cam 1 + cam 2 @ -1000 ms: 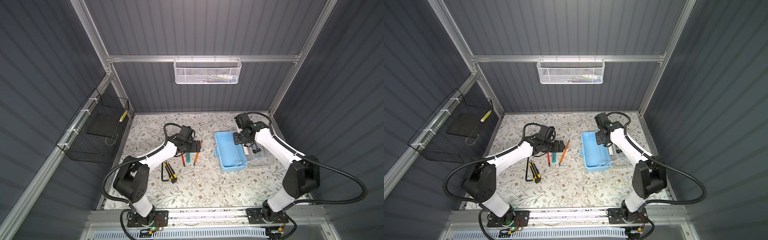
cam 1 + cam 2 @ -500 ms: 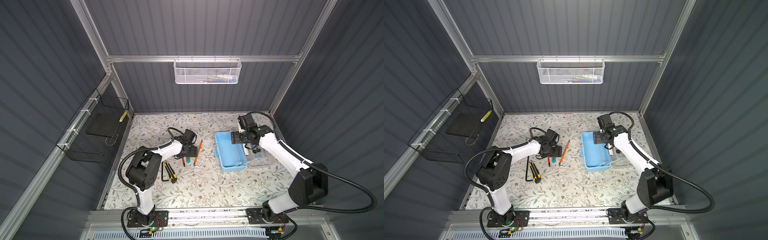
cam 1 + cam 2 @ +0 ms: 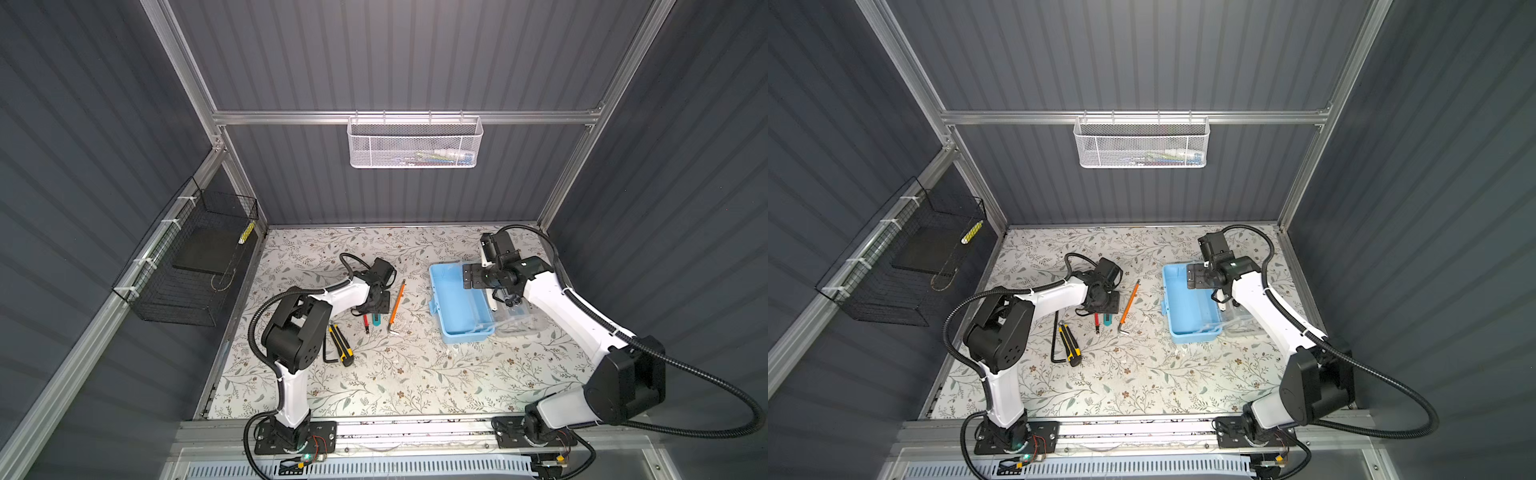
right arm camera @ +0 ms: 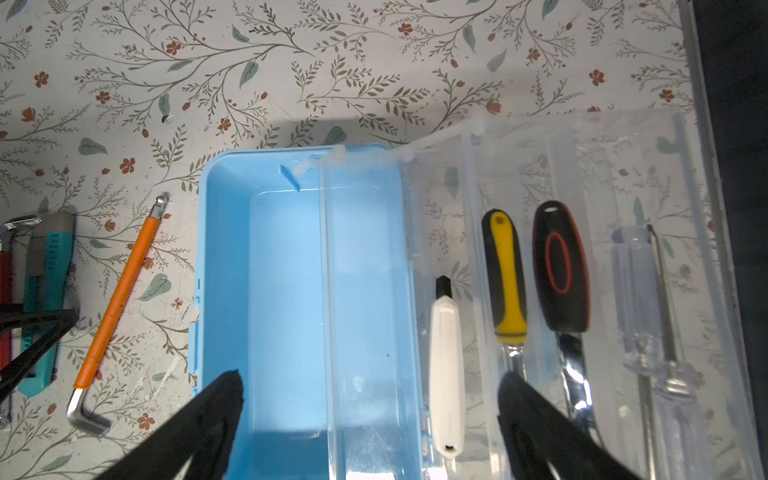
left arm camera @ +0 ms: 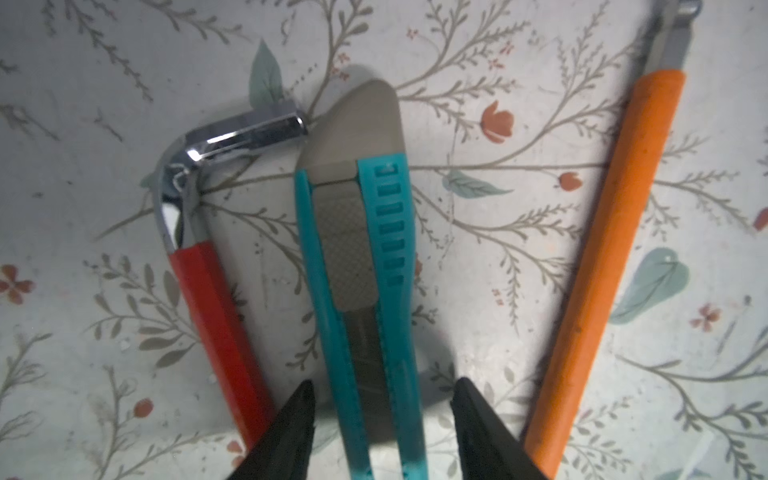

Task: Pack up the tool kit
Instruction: 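Lower the left gripper onto the teal utility knife and grasp it, then lift the teal knife toward the right gripper, which grasps it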

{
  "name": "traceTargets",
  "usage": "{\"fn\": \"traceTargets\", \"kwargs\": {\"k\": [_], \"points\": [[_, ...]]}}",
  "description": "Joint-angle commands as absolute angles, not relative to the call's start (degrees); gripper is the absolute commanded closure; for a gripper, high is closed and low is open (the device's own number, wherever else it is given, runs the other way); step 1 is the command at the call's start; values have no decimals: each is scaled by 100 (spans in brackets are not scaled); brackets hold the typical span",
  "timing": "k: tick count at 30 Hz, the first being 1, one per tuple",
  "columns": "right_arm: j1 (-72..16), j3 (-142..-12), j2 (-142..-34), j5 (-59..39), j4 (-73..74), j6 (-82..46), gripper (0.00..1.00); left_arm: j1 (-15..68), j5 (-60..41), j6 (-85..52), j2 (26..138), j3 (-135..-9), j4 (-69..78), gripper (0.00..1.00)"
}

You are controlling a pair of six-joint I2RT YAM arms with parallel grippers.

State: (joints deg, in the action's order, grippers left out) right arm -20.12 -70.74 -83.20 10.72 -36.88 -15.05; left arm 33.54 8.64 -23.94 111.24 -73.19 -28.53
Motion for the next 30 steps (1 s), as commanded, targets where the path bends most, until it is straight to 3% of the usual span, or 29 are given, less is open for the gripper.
{"fn": "traceTargets", "kwargs": {"k": [1, 8, 18, 30], "points": [[-1960, -6904, -8184, 1141, -3567, -1603, 2, 3444, 1071, -2140, 11374, -7313, -3248, 53], [-1909, -6807, -8168, 866, -3457, -1770, 1, 3454, 784, -2188, 11268, -7218, -3048, 74], [-1924, -6794, -8170, 444, -3363, -2101, 1, 3463, 646, -2355, 10721, -7242, -2886, 76], [-2017, -6897, -8639, -603, -2895, -2922, 22, 3757, 344, -2365, 10020, -7318, -2435, 76]]}}
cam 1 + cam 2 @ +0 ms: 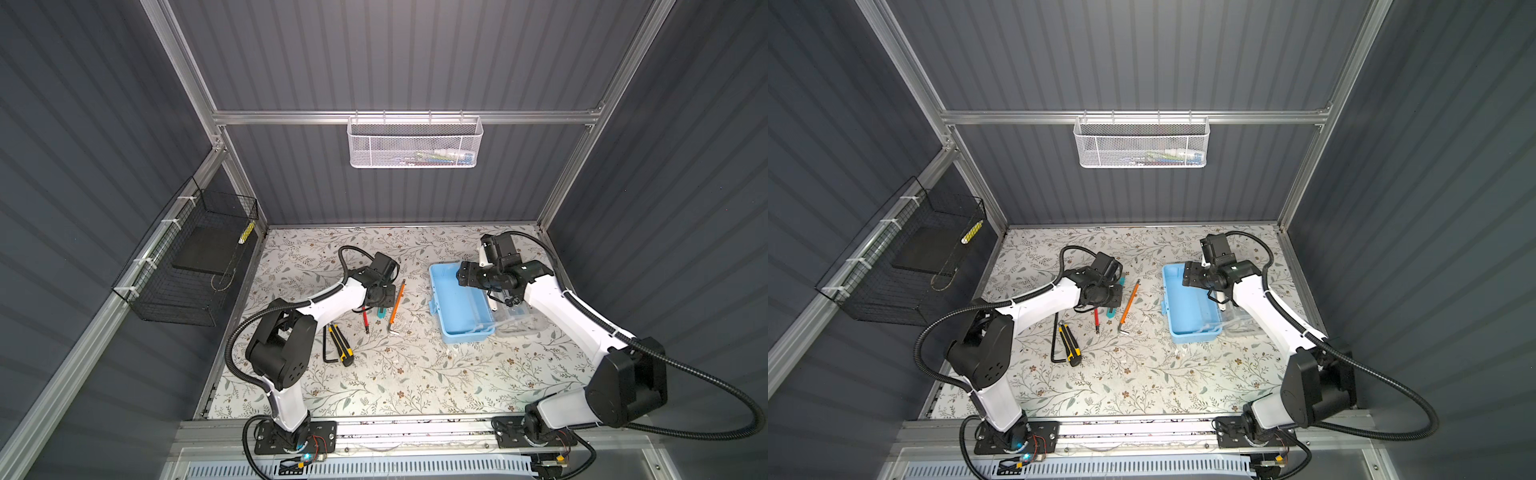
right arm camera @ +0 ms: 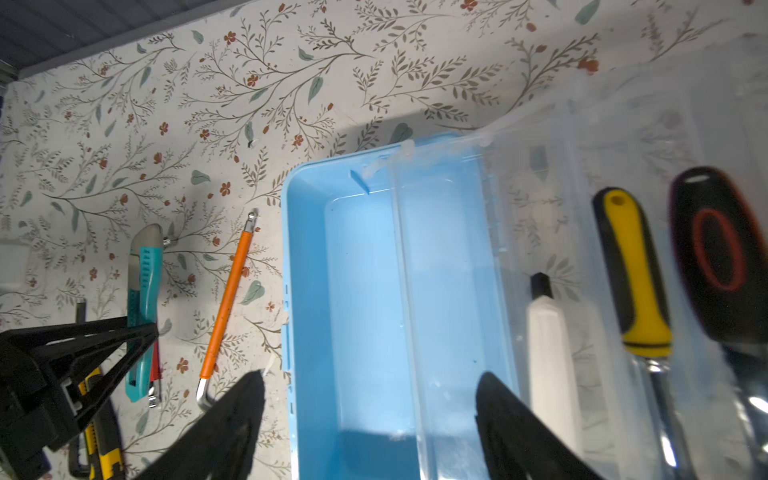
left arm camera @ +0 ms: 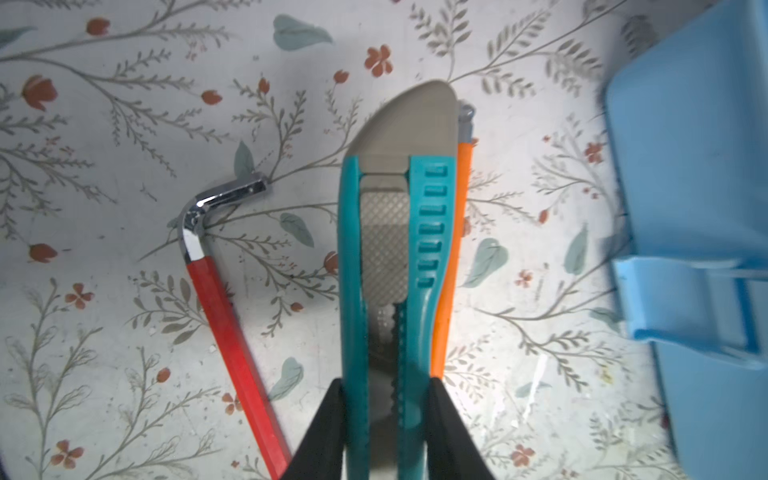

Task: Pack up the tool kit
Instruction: 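Lift the teal knife toward the right gripper, which grasps it, then carry the teal knife into the clear tray with the right gripper and release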

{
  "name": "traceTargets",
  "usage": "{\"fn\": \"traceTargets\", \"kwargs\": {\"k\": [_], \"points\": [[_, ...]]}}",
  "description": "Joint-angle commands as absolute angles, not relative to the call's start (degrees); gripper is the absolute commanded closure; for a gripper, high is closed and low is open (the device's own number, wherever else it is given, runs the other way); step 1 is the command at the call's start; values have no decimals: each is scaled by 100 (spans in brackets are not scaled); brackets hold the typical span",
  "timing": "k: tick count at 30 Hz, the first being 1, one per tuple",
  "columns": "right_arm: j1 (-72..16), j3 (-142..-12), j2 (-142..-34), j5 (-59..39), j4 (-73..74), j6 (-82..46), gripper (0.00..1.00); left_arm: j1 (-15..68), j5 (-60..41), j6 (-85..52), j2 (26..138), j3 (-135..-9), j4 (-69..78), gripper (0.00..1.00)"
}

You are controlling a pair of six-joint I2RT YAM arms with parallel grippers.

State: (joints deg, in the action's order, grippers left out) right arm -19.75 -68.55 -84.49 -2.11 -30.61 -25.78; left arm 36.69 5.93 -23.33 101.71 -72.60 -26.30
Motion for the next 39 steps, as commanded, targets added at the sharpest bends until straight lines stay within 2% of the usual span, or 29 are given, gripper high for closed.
{"fn": "traceTargets", "kwargs": {"k": [1, 11, 29, 35, 39], "points": [[-2032, -6894, -8687, -702, -2790, -2988, 23, 3790, 235, -2363, 9981, -7298, -2317, 76], [-2230, -6898, -8969, -1500, -1961, -3381, 27, 4121, -501, -2621, 9827, -7232, -1534, 75], [-2417, -6941, -9181, -1863, -1448, -3616, 33, 4203, -1597, -2853, 9720, -7016, -462, 76], [-2426, -6865, -9075, -1867, -1250, -3635, 35, 4203, -1653, -2851, 9782, -7101, -533, 76], [-2425, -6889, -9161, -2181, -1198, -3679, 40, 4204, -1763, -2850, 9817, -7155, -519, 75]]}}
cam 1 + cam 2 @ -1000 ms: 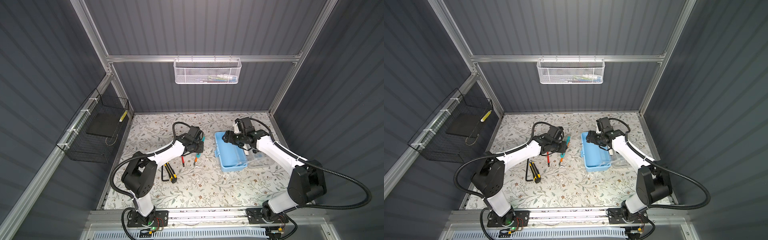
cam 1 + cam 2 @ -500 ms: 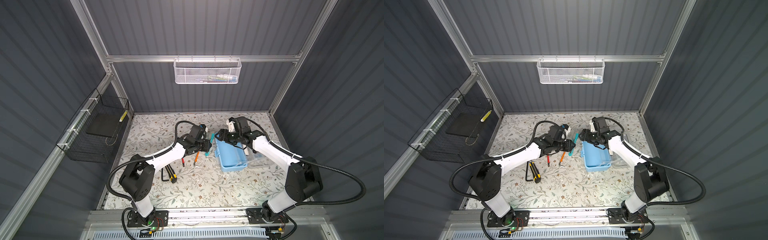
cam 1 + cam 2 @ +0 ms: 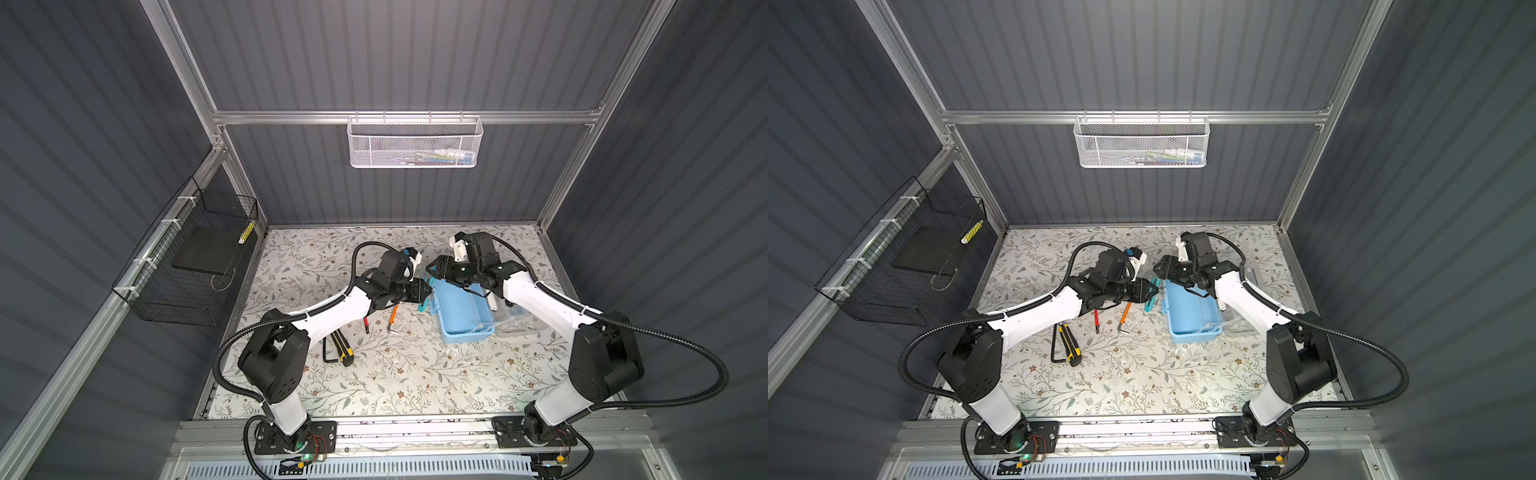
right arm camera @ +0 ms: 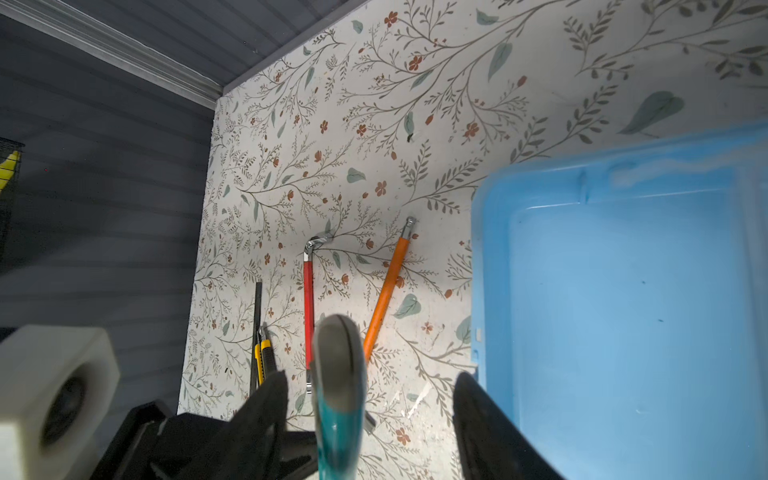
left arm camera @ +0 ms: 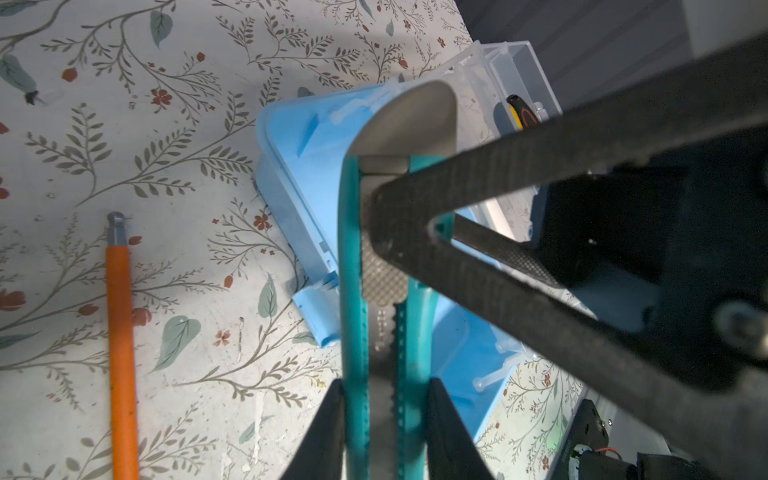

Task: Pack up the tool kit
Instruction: 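Carry the teal knife into the clear tray with the right gripper and release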

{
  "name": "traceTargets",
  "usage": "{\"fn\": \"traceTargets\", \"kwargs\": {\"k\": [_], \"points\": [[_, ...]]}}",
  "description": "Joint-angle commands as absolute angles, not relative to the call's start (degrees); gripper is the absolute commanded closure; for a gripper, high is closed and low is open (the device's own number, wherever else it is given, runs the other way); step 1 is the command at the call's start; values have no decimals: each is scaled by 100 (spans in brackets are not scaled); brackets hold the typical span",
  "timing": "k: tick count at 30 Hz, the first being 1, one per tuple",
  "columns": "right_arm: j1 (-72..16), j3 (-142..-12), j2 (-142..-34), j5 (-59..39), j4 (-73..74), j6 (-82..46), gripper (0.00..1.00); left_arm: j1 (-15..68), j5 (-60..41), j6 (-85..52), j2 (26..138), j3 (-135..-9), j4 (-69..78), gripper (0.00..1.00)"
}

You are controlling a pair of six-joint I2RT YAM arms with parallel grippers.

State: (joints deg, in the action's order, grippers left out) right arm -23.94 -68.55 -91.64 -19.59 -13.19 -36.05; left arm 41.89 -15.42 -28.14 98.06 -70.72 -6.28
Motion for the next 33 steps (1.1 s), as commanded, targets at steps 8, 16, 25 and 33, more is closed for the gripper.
{"fn": "traceTargets", "kwargs": {"k": [8, 16, 25, 33], "points": [[-2421, -6905, -9176, -2302, -1070, -3744, 59, 4205, -2080, -2995, 9843, -7069, -176, 75], [-2416, -6905, -9108, -2309, -1145, -3697, 83, 4209, -2329, -3158, 9941, -7066, 41, 71], [-2112, -7255, -8733, -1726, -2520, -2843, 95, 4090, -1934, -3041, 9729, -6904, -325, 29], [-1951, -7996, -8694, -17, -4410, -1713, 93, 3704, -1555, -2971, 9431, -6575, -518, 22]]}}
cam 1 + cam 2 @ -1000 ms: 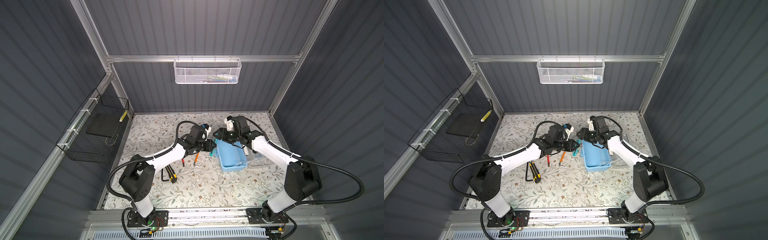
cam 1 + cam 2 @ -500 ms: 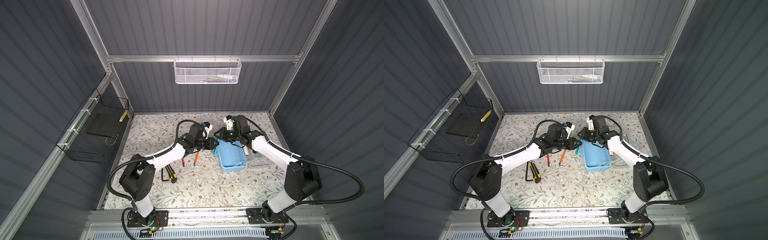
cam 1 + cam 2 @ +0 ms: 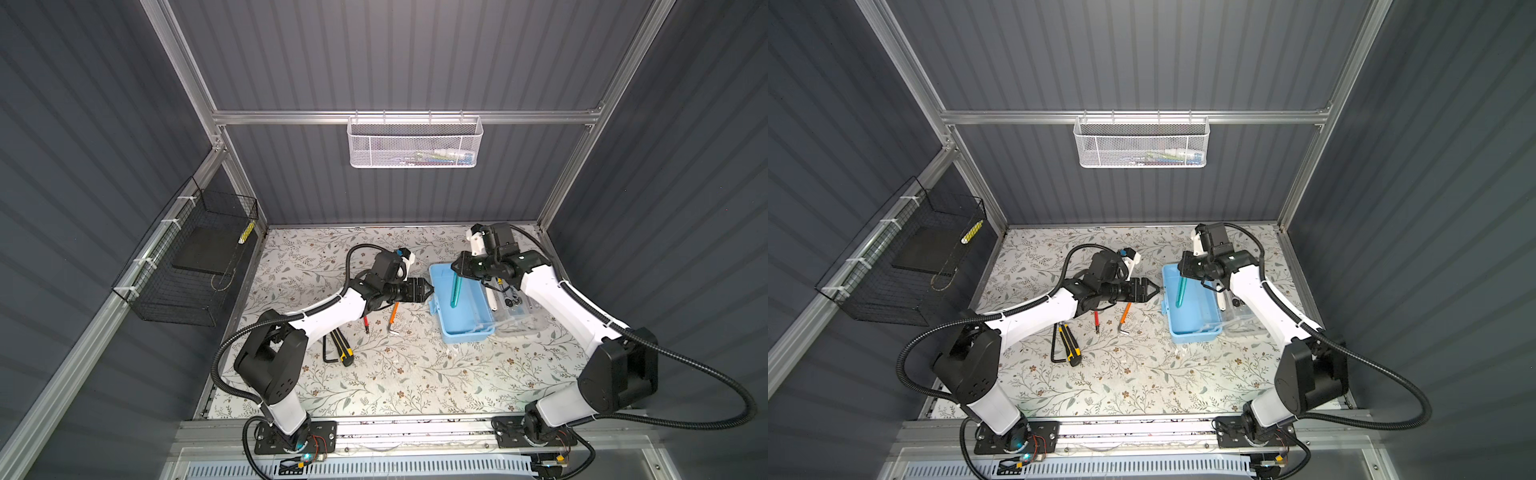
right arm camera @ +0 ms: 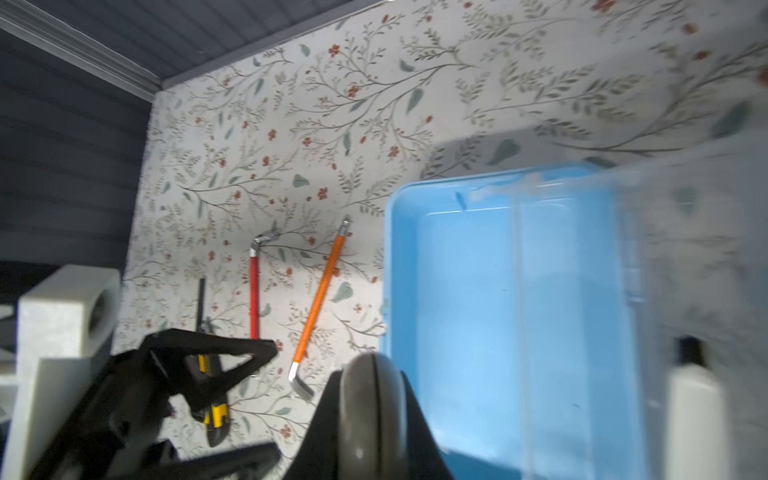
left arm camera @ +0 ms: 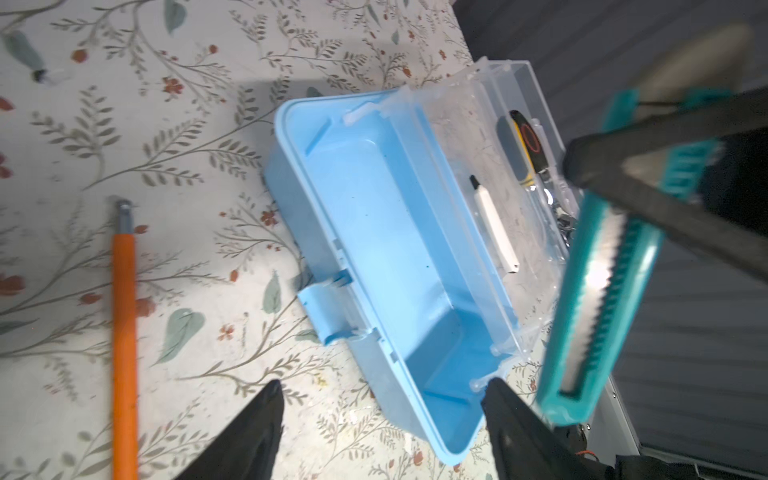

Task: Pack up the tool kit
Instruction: 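Carry the teal knife into the clear tray with the right gripper and release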

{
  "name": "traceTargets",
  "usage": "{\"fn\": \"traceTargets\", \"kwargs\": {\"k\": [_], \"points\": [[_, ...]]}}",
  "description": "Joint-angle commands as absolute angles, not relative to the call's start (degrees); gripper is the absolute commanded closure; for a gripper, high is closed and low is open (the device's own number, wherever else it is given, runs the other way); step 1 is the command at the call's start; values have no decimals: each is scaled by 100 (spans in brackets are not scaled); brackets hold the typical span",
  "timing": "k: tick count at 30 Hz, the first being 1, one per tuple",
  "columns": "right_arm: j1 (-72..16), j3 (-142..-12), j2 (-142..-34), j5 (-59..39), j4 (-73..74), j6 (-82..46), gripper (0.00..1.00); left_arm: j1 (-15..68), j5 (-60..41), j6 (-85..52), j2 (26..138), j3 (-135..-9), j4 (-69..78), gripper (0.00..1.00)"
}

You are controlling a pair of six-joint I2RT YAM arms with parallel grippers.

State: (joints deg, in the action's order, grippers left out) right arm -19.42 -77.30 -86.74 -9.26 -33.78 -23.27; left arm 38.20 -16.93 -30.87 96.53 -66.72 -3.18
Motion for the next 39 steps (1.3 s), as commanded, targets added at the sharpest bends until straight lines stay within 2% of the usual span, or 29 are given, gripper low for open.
{"fn": "traceTargets", "kwargs": {"k": [1, 6, 14, 22, 31, 34, 36, 39], "points": [[-1943, -8123, -8769, 238, -4615, -1606, 93, 3669, -1546, -2962, 9410, -6551, -544, 22], [-1948, -8797, -9326, 1245, -5364, -1214, 93, 3641, -1518, -2900, 9439, -6506, -657, 22], [-1986, -9366, -10243, 2076, -5944, -977, 93, 3637, -1450, -2892, 9468, -6445, -733, 22], [-2096, -9385, -10673, 2364, -5984, -1039, 91, 3630, -1415, -2867, 9492, -6437, -790, 22], [-2188, -9431, -10906, 2221, -5994, -1228, 89, 3628, -1397, -2857, 9513, -6405, -809, 22], [-2193, -9411, -10998, 2390, -6014, -1222, 84, 3630, -1393, -2856, 9518, -6407, -813, 22], [-2197, -9413, -11046, 2544, -6038, -1224, 76, 3630, -1397, -2839, 9513, -6407, -817, 22], [-2197, -9403, -11058, 2608, -6005, -1238, 73, 3630, -1387, -2839, 9536, -6407, -822, 22]]}}
